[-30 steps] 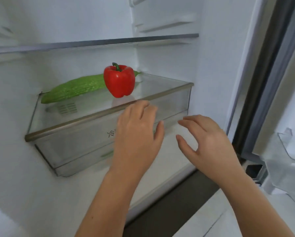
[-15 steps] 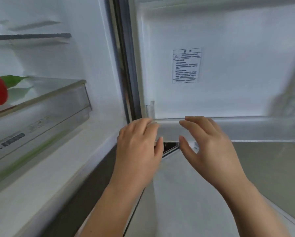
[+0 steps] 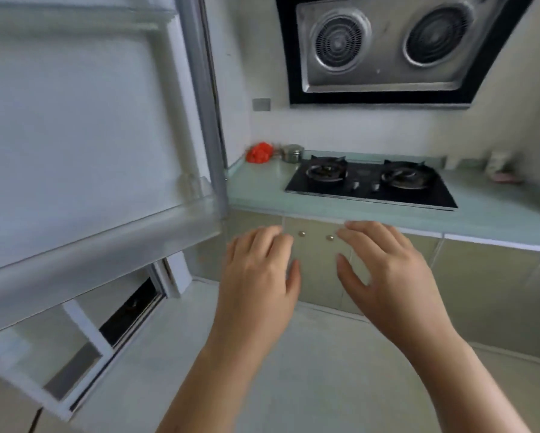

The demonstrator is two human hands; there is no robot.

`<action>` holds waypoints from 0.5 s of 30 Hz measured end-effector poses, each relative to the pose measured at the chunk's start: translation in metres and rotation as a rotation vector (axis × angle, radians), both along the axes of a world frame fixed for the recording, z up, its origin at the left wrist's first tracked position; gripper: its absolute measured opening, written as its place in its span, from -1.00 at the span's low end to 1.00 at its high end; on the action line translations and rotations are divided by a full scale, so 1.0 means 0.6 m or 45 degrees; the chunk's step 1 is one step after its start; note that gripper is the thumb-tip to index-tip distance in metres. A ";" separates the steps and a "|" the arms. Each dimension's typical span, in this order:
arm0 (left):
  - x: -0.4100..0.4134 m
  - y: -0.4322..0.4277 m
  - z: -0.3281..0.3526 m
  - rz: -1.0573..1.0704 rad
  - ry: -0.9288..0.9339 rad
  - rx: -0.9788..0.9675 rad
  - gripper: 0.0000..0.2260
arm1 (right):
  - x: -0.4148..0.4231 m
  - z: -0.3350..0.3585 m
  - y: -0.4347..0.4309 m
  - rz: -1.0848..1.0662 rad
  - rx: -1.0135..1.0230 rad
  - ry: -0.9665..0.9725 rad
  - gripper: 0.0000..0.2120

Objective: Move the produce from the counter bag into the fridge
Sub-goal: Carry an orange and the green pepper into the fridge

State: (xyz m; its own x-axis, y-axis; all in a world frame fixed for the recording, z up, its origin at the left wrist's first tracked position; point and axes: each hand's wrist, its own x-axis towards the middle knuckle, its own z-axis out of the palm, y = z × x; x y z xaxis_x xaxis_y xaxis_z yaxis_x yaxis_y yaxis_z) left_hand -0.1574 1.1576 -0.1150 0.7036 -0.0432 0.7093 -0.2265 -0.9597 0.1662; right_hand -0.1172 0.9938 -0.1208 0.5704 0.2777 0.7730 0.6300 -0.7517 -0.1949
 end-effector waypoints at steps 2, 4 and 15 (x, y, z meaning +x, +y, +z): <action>0.039 -0.079 -0.005 -0.148 -0.007 -0.007 -0.73 | 0.007 -0.005 -0.084 -0.130 0.002 0.014 -0.71; 0.073 -0.156 -0.012 -0.288 0.005 -0.023 -0.73 | 0.005 -0.010 -0.166 -0.281 -0.003 0.025 -0.69; 0.200 -0.495 -0.039 -0.913 0.108 -0.036 -0.71 | -0.021 -0.040 -0.472 -1.034 0.061 0.127 -0.72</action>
State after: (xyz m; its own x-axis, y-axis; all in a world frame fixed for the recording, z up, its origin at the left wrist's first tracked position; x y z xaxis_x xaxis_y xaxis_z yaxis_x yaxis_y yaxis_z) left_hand -0.0376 0.8605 -0.1386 0.5615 -0.4975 0.6612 -0.7843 -0.5746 0.2337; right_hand -0.1295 0.7107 -0.1446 0.6463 -0.2837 0.7084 -0.1288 -0.9556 -0.2651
